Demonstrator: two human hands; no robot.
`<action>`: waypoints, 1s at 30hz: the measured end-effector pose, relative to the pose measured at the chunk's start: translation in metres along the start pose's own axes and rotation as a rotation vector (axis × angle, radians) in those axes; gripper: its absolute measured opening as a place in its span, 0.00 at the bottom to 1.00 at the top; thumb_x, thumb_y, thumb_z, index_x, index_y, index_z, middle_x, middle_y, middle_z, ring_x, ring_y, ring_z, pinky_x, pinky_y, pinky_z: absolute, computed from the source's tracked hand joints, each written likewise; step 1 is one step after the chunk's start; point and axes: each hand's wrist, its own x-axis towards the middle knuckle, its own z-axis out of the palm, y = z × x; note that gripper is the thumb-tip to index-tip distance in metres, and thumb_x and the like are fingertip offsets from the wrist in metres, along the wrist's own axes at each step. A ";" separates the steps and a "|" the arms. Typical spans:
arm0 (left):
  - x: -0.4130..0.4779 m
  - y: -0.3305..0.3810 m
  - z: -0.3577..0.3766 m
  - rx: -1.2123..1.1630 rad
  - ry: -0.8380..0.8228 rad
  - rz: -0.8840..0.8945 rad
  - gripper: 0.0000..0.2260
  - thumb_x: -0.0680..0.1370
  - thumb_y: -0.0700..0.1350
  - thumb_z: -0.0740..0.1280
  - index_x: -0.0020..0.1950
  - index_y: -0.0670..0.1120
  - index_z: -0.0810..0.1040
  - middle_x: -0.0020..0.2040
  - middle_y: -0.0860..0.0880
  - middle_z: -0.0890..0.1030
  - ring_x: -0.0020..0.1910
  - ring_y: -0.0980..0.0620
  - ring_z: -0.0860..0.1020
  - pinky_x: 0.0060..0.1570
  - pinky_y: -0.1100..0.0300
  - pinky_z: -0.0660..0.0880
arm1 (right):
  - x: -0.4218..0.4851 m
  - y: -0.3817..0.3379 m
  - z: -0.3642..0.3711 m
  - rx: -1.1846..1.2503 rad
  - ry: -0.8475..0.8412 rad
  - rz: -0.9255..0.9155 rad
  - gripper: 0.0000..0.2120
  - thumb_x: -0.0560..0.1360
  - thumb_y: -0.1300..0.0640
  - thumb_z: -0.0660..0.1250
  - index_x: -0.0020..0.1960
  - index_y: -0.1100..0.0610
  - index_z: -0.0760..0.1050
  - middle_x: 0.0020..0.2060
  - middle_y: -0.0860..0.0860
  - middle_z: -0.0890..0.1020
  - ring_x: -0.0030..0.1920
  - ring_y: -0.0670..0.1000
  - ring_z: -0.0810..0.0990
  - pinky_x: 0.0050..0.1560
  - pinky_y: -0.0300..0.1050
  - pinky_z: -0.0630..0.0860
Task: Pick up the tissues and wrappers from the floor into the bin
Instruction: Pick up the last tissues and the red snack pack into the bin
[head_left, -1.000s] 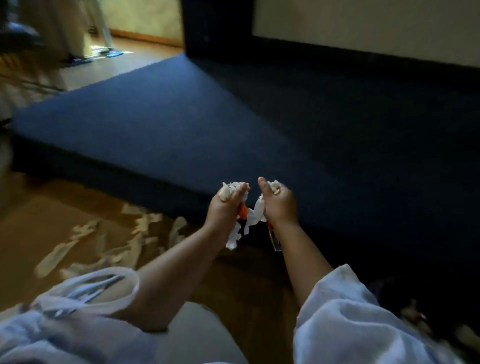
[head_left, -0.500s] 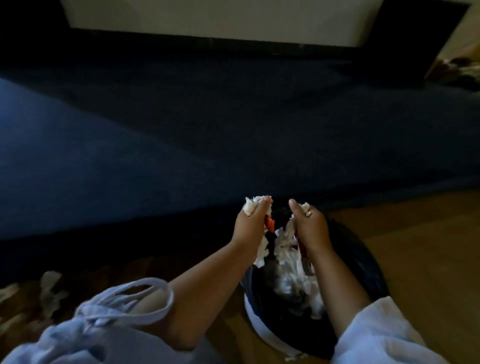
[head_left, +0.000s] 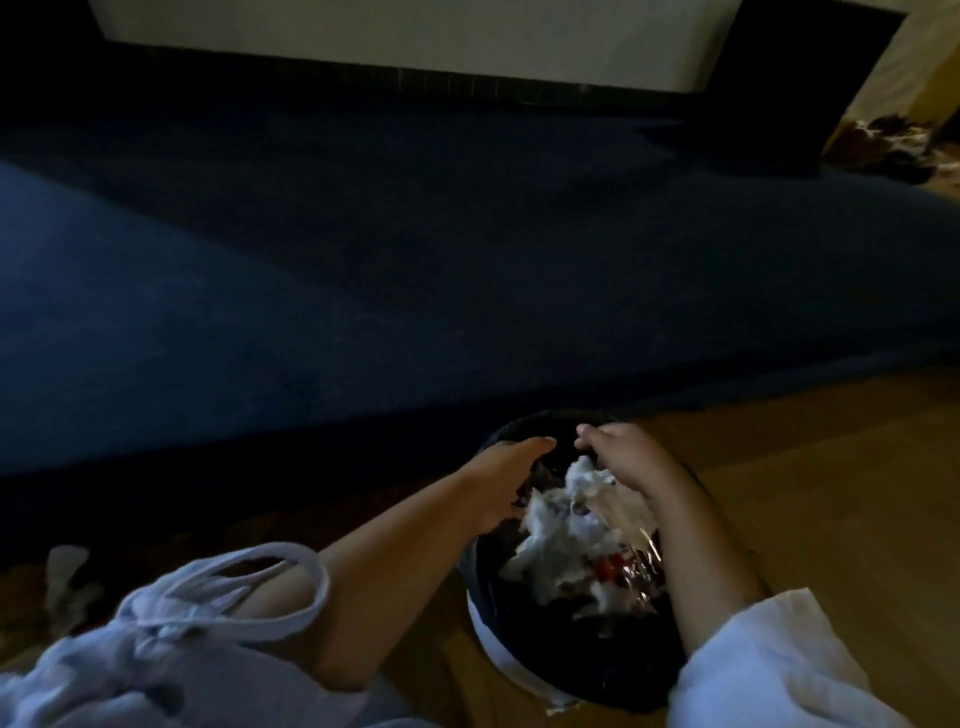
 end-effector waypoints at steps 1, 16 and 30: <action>-0.002 0.000 -0.004 0.020 0.040 0.037 0.18 0.78 0.51 0.63 0.67 0.46 0.69 0.51 0.51 0.76 0.47 0.51 0.74 0.51 0.58 0.72 | 0.001 -0.005 0.003 -0.002 0.014 -0.019 0.16 0.79 0.50 0.58 0.53 0.58 0.80 0.54 0.56 0.81 0.49 0.52 0.76 0.50 0.44 0.70; -0.079 -0.035 -0.188 0.052 0.613 0.247 0.14 0.79 0.50 0.62 0.62 0.47 0.74 0.55 0.50 0.77 0.56 0.50 0.75 0.59 0.55 0.73 | -0.014 -0.147 0.175 -0.032 -0.363 -0.348 0.14 0.78 0.49 0.60 0.52 0.58 0.78 0.46 0.53 0.81 0.45 0.51 0.77 0.52 0.50 0.75; -0.174 -0.255 -0.379 -0.314 1.148 0.152 0.12 0.79 0.47 0.62 0.61 0.45 0.74 0.57 0.45 0.77 0.53 0.50 0.75 0.52 0.55 0.74 | -0.096 -0.188 0.478 -0.320 -0.860 -0.561 0.12 0.77 0.49 0.62 0.57 0.52 0.75 0.48 0.48 0.79 0.44 0.46 0.79 0.44 0.41 0.77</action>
